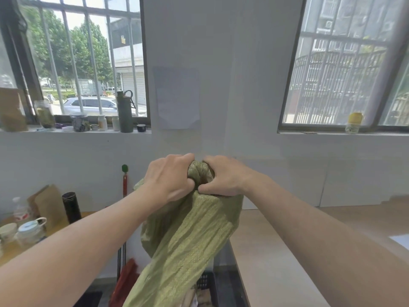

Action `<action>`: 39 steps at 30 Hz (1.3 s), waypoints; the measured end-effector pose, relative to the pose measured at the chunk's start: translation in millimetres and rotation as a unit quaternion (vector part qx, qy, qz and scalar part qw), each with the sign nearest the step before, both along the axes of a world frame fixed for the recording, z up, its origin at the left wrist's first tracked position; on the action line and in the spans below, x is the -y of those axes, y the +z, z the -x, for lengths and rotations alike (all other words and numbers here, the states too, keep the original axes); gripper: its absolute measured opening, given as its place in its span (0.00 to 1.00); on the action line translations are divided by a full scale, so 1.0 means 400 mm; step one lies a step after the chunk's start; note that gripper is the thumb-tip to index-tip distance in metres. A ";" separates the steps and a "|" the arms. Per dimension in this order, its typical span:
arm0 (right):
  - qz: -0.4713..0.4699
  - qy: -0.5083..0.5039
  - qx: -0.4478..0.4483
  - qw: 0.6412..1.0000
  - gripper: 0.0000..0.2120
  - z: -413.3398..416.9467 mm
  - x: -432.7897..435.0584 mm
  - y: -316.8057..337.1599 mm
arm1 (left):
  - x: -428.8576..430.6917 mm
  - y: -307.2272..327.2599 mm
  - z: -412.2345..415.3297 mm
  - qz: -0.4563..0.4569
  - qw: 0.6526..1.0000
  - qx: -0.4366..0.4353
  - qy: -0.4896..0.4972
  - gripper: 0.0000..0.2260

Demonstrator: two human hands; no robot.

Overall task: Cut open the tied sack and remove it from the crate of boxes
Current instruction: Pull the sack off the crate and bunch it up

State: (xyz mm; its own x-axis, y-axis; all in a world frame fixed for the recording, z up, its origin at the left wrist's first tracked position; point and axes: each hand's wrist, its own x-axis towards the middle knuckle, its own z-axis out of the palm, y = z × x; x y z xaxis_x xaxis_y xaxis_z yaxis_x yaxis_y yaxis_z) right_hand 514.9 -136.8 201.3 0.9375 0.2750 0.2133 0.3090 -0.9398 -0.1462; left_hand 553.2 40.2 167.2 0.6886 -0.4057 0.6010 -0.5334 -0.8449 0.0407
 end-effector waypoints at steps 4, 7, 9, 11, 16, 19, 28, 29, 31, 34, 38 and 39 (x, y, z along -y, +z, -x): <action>0.173 -0.031 0.163 0.971 0.34 -0.004 -0.002 -0.019 | 0.010 0.016 -0.021 0.061 0.994 -0.082 0.035 0.05; 0.197 -0.021 0.205 0.958 0.43 -0.001 0.000 -0.031 | 0.021 0.043 -0.025 0.088 0.981 -0.164 0.050 0.08; 0.206 -0.018 0.205 0.957 0.48 0.001 0.005 -0.033 | 0.024 0.056 -0.027 0.097 0.974 -0.197 0.047 0.09; 0.229 -0.016 0.221 0.948 0.49 -0.005 0.008 -0.033 | 0.024 0.065 -0.026 0.110 0.966 -0.231 0.045 0.09; 0.231 -0.027 0.287 0.929 0.32 -0.030 0.022 -0.028 | 0.034 0.085 -0.018 0.209 0.902 -0.373 -0.058 0.05; 0.201 -0.036 0.307 0.929 0.27 -0.037 0.028 -0.032 | 0.030 0.104 -0.006 0.224 0.876 -0.416 -0.096 0.06; 0.140 -0.085 0.168 0.972 0.12 -0.035 0.029 -0.022 | 0.009 0.069 0.009 -0.067 0.987 -0.135 -0.052 0.27; 0.118 -0.099 0.147 0.977 0.11 -0.041 0.033 -0.023 | 0.011 0.057 0.009 -0.122 0.990 -0.061 -0.022 0.32; 0.079 -0.119 0.120 0.983 0.10 -0.058 0.040 -0.029 | 0.020 0.029 0.004 -0.156 0.987 0.028 0.016 0.42; 0.048 -0.113 0.072 0.990 0.09 -0.075 0.044 -0.030 | 0.026 -0.011 -0.014 -0.179 0.975 0.127 0.031 0.47; -0.006 -0.048 0.012 0.999 0.09 -0.079 0.044 -0.027 | 0.005 -0.035 -0.053 -0.160 0.971 0.178 0.001 0.31; -0.011 -0.040 0.013 0.999 0.10 -0.082 0.045 -0.029 | -0.001 -0.037 -0.061 -0.163 0.971 0.175 -0.003 0.29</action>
